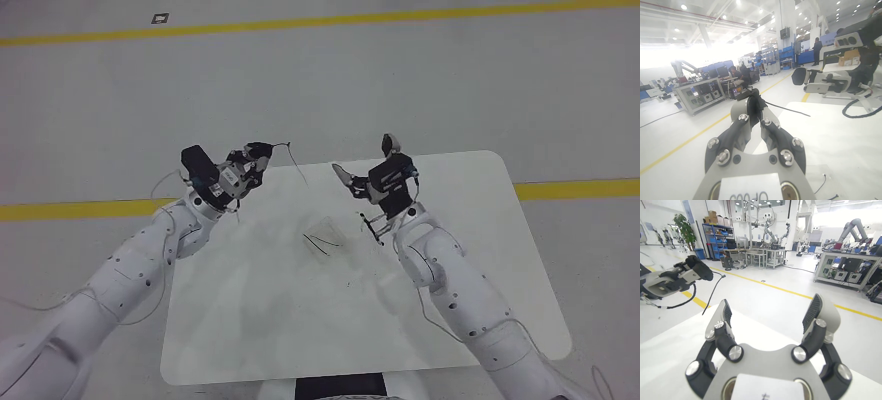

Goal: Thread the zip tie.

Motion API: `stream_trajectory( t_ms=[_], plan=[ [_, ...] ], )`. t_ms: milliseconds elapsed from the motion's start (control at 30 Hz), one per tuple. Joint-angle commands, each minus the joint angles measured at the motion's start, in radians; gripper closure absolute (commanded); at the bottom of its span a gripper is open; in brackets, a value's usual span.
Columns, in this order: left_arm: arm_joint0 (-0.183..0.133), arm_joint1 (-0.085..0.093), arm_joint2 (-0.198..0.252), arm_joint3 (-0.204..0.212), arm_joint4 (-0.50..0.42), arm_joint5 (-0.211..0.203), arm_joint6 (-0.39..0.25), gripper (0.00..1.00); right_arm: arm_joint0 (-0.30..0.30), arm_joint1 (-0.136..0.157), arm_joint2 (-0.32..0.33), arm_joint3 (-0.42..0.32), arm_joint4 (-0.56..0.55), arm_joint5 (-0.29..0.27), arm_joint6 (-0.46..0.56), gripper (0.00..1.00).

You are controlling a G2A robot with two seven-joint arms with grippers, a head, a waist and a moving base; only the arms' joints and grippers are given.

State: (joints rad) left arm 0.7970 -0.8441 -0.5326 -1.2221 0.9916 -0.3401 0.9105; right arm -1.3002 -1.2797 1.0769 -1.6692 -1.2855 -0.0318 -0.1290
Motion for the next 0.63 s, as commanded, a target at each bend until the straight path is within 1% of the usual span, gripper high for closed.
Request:
stream_trajectory(
  t_ms=[0,67,100,600],
  plan=[
    [0.004,0.007,0.003,-0.012,0.008,0.0,0.026,1.0,-0.005,-0.002,0.009,-0.006,0.039,-0.002,0.01,0.0],
    [0.009,0.015,0.009,-0.022,0.001,0.0,0.061,1.0,-0.006,-0.003,0.017,-0.017,0.062,-0.009,0.017,0.0],
    [0.009,0.017,0.01,-0.023,0.003,0.0,0.066,1.0,-0.006,-0.003,0.017,-0.017,0.062,-0.009,0.017,0.0],
    [0.009,0.017,0.01,-0.023,0.003,0.0,0.066,1.0,-0.006,-0.003,0.017,-0.017,0.062,-0.009,0.017,0.0]
  ],
)
